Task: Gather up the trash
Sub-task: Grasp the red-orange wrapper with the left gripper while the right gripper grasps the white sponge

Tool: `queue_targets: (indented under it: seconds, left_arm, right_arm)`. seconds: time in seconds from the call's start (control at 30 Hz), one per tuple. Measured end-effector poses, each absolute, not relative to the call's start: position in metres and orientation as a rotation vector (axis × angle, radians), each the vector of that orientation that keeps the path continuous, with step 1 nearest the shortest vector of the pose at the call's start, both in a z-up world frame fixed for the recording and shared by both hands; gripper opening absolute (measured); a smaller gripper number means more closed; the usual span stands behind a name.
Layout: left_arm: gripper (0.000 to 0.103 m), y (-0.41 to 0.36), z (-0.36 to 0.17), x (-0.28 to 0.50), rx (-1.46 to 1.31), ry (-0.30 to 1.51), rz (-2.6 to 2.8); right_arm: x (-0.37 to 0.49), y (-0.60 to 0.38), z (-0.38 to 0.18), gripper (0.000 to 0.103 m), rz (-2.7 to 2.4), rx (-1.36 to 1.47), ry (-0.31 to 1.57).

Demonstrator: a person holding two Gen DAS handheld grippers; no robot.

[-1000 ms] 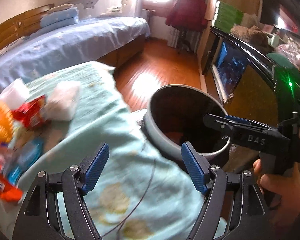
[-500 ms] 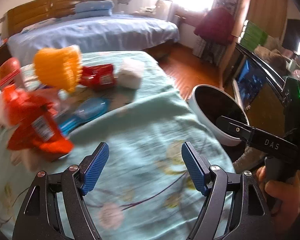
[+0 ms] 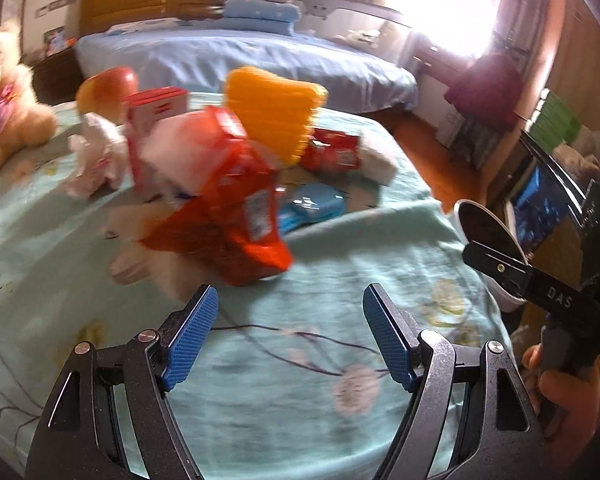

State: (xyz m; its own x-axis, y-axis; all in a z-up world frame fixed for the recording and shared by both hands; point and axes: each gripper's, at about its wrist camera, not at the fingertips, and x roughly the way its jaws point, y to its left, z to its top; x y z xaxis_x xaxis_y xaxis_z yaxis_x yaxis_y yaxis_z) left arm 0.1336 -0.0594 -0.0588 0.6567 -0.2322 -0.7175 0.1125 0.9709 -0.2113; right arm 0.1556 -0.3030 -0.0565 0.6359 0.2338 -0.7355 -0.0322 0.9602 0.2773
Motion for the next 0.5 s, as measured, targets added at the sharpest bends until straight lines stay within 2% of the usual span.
queue_targets:
  seconds: [0.5]
  left_arm:
    - [0.077,-0.036,-0.07,0.161,-0.223,0.868,-0.126]
  right_arm:
    - [0.197,-0.262,-0.057,0.084,0.199,0.184,0.867]
